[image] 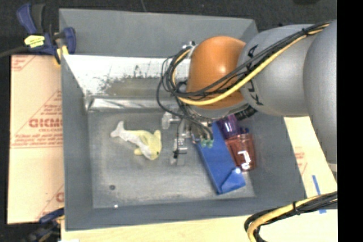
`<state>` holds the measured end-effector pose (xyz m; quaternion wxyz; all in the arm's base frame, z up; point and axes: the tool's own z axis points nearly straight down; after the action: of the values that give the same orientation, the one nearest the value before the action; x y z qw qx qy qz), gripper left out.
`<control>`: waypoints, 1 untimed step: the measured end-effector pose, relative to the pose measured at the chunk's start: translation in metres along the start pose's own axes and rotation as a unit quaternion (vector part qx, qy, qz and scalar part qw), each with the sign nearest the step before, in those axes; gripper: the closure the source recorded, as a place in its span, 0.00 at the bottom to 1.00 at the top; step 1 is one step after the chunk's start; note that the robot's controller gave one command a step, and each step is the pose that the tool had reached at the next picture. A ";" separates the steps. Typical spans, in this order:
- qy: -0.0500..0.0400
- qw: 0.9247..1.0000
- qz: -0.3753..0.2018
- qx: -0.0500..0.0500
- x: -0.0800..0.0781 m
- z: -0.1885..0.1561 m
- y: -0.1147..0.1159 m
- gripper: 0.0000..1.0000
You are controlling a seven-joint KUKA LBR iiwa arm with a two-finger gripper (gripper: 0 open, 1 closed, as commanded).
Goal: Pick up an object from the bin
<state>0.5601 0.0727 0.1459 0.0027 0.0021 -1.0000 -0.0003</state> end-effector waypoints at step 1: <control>-0.004 1.000 0.001 0.000 -0.002 -0.004 0.000 0.00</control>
Offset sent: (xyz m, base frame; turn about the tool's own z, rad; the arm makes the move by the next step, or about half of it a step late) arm 0.0304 -0.0059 -0.0255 0.1622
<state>0.5621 0.0725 0.1503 -0.0014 0.0012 -1.0000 -0.0007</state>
